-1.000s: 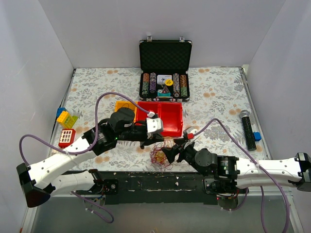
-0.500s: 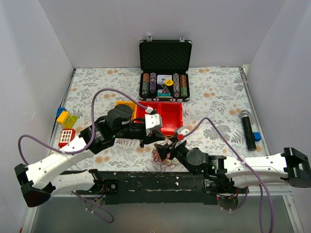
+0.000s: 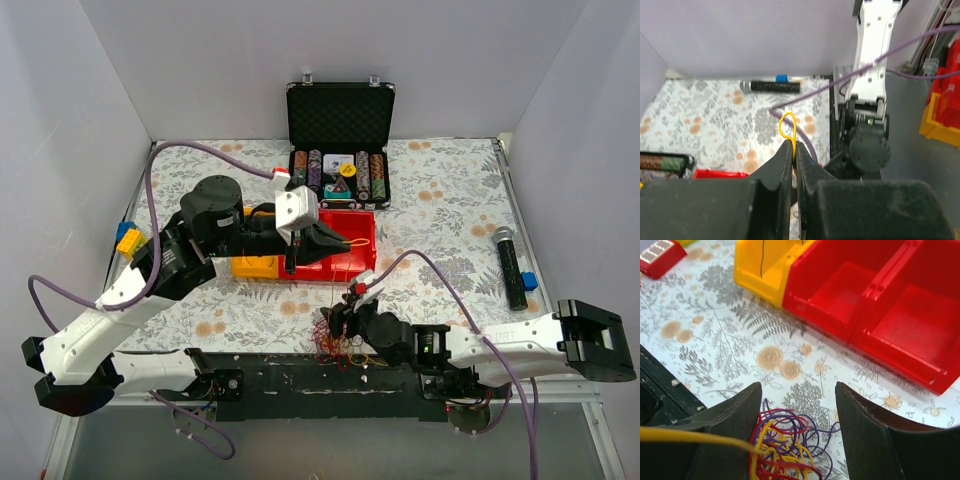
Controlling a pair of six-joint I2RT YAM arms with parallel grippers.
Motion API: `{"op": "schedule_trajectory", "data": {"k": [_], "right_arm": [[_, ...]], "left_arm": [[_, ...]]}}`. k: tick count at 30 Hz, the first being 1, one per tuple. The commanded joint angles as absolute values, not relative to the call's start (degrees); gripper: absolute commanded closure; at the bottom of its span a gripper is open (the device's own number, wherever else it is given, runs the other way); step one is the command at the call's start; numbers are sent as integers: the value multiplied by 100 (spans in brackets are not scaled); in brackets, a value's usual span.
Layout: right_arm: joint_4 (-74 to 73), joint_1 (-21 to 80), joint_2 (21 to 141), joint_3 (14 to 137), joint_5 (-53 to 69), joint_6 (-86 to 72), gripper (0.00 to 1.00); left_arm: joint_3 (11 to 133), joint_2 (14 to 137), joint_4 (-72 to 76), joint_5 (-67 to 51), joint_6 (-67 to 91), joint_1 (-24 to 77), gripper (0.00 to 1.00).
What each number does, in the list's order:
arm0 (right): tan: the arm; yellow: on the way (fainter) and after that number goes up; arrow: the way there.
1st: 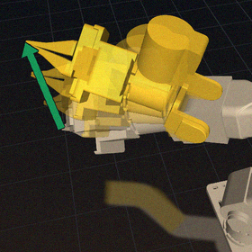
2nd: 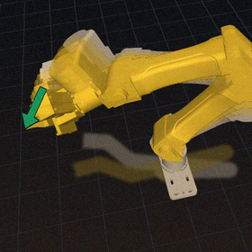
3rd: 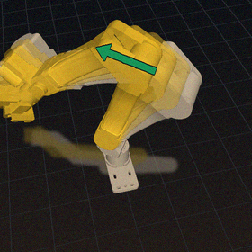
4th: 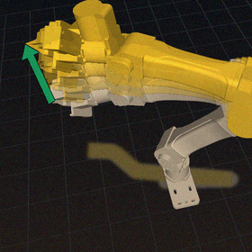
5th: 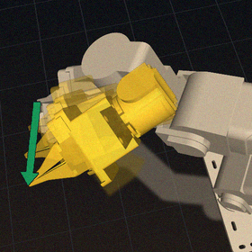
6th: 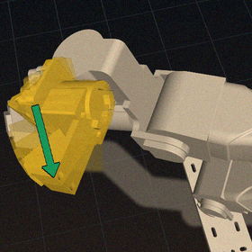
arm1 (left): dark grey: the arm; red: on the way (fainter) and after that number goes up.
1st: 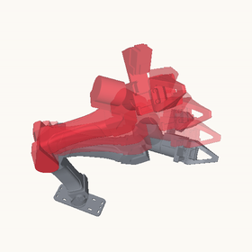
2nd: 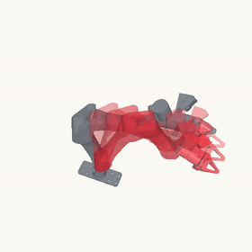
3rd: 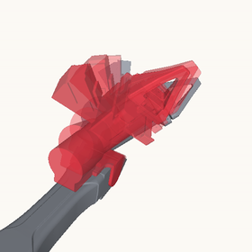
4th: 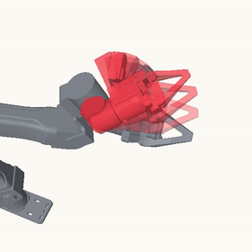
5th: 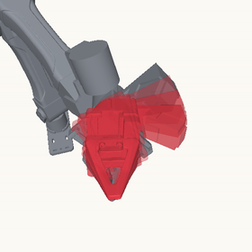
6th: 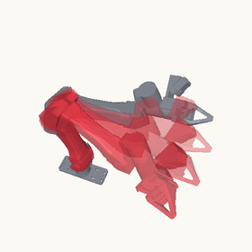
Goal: Untangle the cables
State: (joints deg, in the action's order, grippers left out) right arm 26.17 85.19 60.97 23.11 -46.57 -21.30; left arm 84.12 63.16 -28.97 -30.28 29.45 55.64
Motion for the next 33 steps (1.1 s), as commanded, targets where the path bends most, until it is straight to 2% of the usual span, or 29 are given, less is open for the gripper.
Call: {"op": "schedule_trajectory", "data": {"k": [1, 8, 14, 18, 24, 33], "right_arm": [[2286, 8525, 6407, 2083, -4597, -2926, 32], [2145, 8525, 6758, 1855, -4491, -3445, 33], [2092, 8525, 6934, 1670, -4368, -3744, 33], [2048, 8534, 6978, 1635, -4368, -3849, 33], [2021, 8534, 6970, 1643, -4333, -3885, 33], [1916, 8534, 6654, 1644, -4263, -3841, 41]], "left_arm": [[9236, 6486, -2804, -2953, 2883, 5572, 100], [10422, 6855, -2786, -2611, 2479, 5537, 100], [10995, 6970, -2103, -1725, 2014, 5537, 100], [10811, 6812, -1118, -1222, 1653, 5537, 100], [10627, 6750, -800, -914, 1415, 5537, 100], [8853, 6249, -35, 271, 994, 5537, 100]]}}
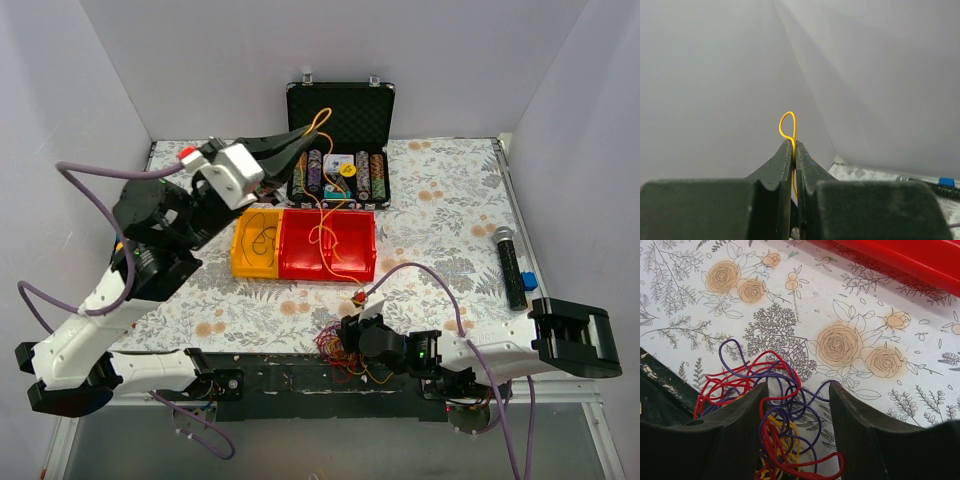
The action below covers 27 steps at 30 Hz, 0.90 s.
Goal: Untangle the cables
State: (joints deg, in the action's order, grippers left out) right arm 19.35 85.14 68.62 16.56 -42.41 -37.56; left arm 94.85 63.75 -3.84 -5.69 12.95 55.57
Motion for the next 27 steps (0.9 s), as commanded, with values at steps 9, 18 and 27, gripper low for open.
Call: {"op": "schedule_trajectory", "data": {"k": [9, 18, 27], "right_arm": [[1749, 8534, 6311, 1608, -4219, -3876, 49], [1512, 8543, 6003, 1494, -4271, -3964, 52], [1380, 8543, 5862, 1441, -4298, -4034, 54]], "left_arm": [[7305, 6012, 703, 1055, 633, 5537, 100], [6338, 5898, 1194, 1213, 238, 5467, 100], [5941, 6046, 1783, 1178, 26, 4861, 100]]}}
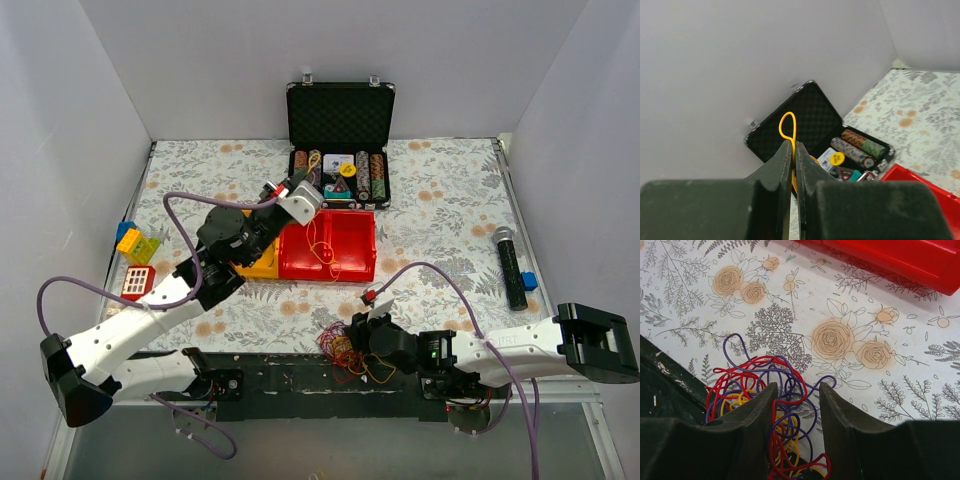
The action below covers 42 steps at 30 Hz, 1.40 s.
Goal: Untangle the cables
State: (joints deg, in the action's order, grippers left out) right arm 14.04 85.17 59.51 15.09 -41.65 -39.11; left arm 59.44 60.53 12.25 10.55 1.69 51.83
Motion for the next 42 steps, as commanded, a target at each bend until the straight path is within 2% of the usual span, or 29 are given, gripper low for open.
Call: {"op": "schedule_trajectory", "data": {"k": [1, 10, 22, 32, 42], "right_arm": [[1362, 8552, 5854, 1433, -4298, -4052, 54], [1406, 8543, 5906, 1415, -4307, -4087, 55], [1292, 8543, 5819, 1354, -4368, -4192, 56], [1222, 8543, 5669, 1283, -4403, -4245, 56], [1169, 8543, 5590, 1362, -4465, -4254, 56]], "left_arm": [[5976, 6090, 1871, 1230, 26, 4747, 100], [6258, 6354, 1925, 1029, 386, 4157, 100], [5283, 6363, 1960, 949, 404, 4026, 100], [4922, 6636, 2074, 844, 351, 3999, 100], [5168, 7277, 967, 229, 1616, 3999, 100]]}}
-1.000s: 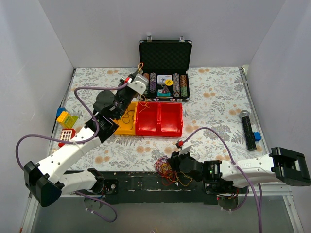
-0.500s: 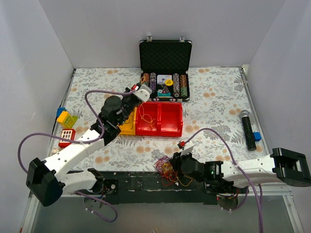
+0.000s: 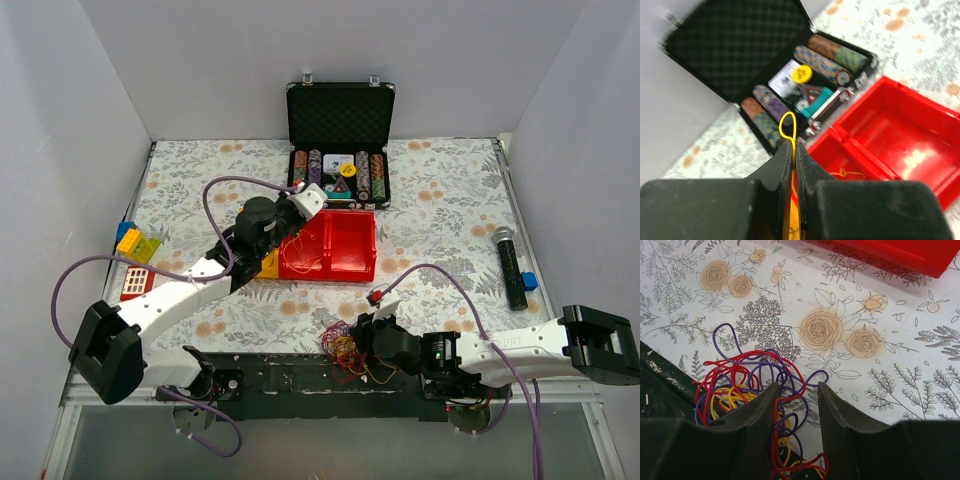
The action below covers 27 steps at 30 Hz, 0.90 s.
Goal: Untangle the cables
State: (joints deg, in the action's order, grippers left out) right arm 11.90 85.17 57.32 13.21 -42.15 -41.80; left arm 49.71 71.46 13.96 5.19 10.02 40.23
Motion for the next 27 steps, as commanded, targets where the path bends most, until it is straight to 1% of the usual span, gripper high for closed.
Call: {"op": "schedule_trajectory", "data": {"k": [1, 8, 12, 15, 21, 24, 27], "right_arm": [[1143, 8543, 5546, 1380, -4474, -4254, 56], [1028, 8543, 5239, 1327, -4535, -4236, 56], [976, 8543, 5168, 1292, -4553, -4280, 56], [967, 8543, 5133, 1257, -4544, -4324, 56], [1011, 8543, 5159, 1248, -4509, -4368, 56], [1072, 8543, 5238, 1257, -4509, -4351, 56], [1107, 8543, 5300, 1292, -4491, -4342, 56]], "left_arm": [[5159, 7338, 958, 237, 1669, 3990, 100], [4860, 7813, 1221, 369, 1319, 3999, 100], [5106, 8287, 1432, 641, 1143, 3999, 100], [5387, 8402, 1740, 624, 1081, 3990, 100], [6064, 8543, 1380, 352, 1117, 3990, 100], [6012, 8578, 1458, 273, 924, 3982, 100], [5758, 8648, 1985, 290, 643, 3920, 100]]}}
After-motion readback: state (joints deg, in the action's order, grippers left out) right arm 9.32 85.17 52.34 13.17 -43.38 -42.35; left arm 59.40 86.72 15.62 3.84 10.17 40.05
